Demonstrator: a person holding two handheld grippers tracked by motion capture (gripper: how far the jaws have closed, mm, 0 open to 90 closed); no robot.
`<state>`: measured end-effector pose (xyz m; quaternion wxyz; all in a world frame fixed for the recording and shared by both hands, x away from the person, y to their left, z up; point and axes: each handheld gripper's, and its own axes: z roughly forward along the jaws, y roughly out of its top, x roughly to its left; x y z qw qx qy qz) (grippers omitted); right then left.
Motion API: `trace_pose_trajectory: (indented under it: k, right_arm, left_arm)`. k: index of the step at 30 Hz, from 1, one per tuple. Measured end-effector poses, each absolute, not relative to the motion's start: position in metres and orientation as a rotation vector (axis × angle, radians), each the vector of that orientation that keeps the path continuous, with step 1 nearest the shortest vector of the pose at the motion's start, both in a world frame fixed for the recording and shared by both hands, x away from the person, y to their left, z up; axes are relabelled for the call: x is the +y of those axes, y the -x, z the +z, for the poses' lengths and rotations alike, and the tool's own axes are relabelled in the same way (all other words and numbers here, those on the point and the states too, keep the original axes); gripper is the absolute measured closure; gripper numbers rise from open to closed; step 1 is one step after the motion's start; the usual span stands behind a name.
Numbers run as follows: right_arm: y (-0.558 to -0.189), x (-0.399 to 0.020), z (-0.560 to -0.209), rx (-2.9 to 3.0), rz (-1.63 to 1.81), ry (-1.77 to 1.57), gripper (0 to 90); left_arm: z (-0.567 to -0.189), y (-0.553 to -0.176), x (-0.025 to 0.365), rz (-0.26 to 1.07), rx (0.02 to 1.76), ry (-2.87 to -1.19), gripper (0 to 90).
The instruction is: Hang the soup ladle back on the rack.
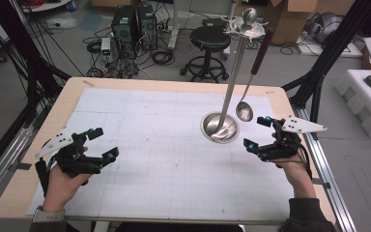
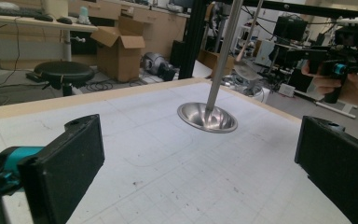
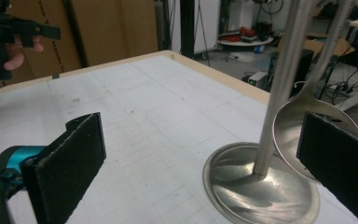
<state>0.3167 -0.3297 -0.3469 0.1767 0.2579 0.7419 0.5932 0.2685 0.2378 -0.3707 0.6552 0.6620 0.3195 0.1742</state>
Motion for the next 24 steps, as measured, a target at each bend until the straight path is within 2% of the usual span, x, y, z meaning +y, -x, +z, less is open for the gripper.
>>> trace_pose_trajectory:
  k: [6,17,24]
  right_arm:
    - [-0.314,-0.349,-0.357,2.034,1.739,-0.766,0.0]
    - [-0.301,-0.361,-0.381,2.038,1.721,-0.805,0.0]
    - [-0.295,-0.366,-0.378,1.996,1.778,-0.796,0.0]
  left_arm:
    - [-0.371,-0.267,0.238,0.397,0.723,-1.500,1.9]
    - [-0.372,-0.268,0.239,0.389,0.729,-1.499,1.8]
    - [-0.372,-0.268,0.239,0.394,0.733,-1.499,1.9]
